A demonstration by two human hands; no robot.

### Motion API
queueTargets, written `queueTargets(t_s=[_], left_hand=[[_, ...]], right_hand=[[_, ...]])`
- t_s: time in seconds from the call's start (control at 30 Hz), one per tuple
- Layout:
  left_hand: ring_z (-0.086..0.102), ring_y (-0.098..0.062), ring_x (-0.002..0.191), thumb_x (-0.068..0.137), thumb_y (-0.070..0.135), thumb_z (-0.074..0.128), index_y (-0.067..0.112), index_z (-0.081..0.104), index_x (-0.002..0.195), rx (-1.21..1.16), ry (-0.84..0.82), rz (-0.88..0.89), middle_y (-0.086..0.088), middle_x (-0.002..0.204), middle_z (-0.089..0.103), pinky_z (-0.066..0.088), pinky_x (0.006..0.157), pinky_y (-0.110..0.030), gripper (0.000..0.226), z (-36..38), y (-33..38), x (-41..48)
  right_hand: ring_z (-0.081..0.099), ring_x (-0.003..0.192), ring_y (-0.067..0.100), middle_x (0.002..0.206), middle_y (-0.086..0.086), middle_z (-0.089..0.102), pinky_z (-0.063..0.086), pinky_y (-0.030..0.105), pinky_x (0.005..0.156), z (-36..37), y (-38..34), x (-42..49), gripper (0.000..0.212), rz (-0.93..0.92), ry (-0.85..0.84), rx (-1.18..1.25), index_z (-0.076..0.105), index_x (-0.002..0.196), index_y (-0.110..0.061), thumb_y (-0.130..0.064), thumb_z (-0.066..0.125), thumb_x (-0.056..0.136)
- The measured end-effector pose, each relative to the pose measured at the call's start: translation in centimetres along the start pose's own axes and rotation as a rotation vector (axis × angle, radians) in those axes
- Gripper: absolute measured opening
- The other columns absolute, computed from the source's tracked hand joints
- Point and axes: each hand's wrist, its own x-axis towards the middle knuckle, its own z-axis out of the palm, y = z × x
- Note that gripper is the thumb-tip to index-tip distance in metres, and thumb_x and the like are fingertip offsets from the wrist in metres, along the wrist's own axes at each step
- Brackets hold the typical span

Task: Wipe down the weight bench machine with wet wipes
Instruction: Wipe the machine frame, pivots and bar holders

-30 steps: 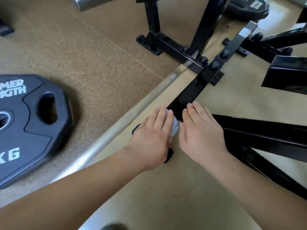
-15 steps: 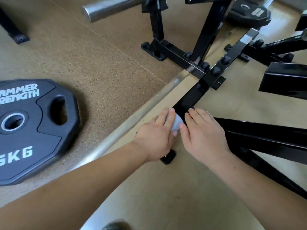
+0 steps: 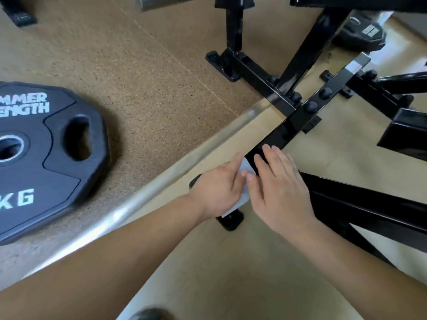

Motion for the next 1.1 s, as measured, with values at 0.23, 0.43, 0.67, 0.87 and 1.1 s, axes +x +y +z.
queueTargets(t_s=[0.23,0.43,0.67,0.87,1.1], left_hand=[[0.048,0.017,0.119,0.109,0.044,0.032,0.038,0.047,0.148,-0.354,0.148,-0.020,0.027,0.126,0.059,0.034,0.099,-0.005,0.042,0.9,-3.0,-4.9],[0.065,-0.013,0.107,0.109,0.047,0.034,0.040,0.058,0.127,-0.302,-0.046,-0.065,0.009,0.111,0.073,0.050,0.100,-0.041,0.031,-0.1,-1.9,1.0],[0.059,0.011,0.095,0.109,0.035,0.041,0.052,0.057,0.111,-0.455,0.345,-0.028,0.026,0.097,0.067,0.044,0.086,-0.014,0.023,2.6,-1.7,-5.2],[0.066,-0.012,0.109,0.107,0.053,0.039,0.031,0.070,0.111,-0.507,-0.019,-0.125,0.013,0.106,0.074,0.051,0.098,-0.033,0.039,0.3,-2.4,-0.5],[0.065,-0.010,0.083,0.101,0.058,0.040,0.032,0.067,0.095,-0.608,0.302,-0.129,0.012,0.085,0.069,0.053,0.079,-0.033,0.037,3.5,-2.2,-3.6]], right_hand=[[0.058,0.134,0.028,0.139,0.010,0.065,0.045,0.043,0.111,3.0,-1.3,3.0,0.050,0.208,0.091,0.032,0.069,0.127,-0.008,-0.035,0.040,0.098],[0.060,0.133,0.025,0.136,0.006,0.068,0.047,0.039,0.106,2.7,-0.8,3.0,0.049,0.227,0.121,0.125,0.074,0.122,-0.012,-0.036,0.040,0.096],[0.055,0.137,0.027,0.140,0.008,0.065,0.044,0.042,0.110,2.5,-0.7,2.5,0.049,0.208,0.085,0.116,0.070,0.127,-0.010,-0.039,0.042,0.098],[0.055,0.137,0.027,0.141,0.009,0.064,0.044,0.043,0.111,2.8,-1.1,2.6,0.050,0.219,0.082,0.114,0.070,0.127,-0.009,-0.039,0.043,0.098],[0.054,0.139,0.027,0.144,0.010,0.062,0.043,0.043,0.112,2.4,-0.4,2.3,0.051,0.187,0.063,0.096,0.068,0.130,-0.009,-0.040,0.040,0.101]])
